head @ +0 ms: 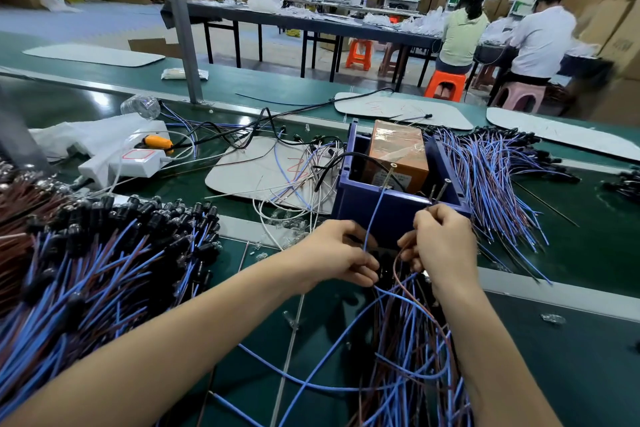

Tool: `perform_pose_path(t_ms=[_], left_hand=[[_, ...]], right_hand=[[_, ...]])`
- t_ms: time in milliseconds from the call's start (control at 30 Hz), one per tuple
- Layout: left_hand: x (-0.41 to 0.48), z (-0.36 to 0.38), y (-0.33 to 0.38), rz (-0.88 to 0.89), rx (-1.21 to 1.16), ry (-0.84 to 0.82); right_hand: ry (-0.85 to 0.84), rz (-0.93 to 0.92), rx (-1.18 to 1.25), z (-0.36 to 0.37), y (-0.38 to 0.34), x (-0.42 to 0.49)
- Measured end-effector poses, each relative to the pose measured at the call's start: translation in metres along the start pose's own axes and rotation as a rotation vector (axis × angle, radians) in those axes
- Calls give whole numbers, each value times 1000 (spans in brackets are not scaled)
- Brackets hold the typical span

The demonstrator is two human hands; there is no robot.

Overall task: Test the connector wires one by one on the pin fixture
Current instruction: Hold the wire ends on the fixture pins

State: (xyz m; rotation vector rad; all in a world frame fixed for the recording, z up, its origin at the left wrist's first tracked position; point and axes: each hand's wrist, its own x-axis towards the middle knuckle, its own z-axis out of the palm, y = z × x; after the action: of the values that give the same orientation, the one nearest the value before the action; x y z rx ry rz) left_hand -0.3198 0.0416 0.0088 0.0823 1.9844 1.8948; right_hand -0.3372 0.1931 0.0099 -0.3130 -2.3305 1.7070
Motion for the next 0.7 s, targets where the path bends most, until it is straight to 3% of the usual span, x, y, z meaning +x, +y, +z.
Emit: perform_pose_path(t_ms=[433,700], left_hand=[[5,-1,0,38,-2,130],[7,-4,1,41,3,136]], right_hand=[[308,-171,-197,4,7,-4],[365,-203,-200,5,14,-4]])
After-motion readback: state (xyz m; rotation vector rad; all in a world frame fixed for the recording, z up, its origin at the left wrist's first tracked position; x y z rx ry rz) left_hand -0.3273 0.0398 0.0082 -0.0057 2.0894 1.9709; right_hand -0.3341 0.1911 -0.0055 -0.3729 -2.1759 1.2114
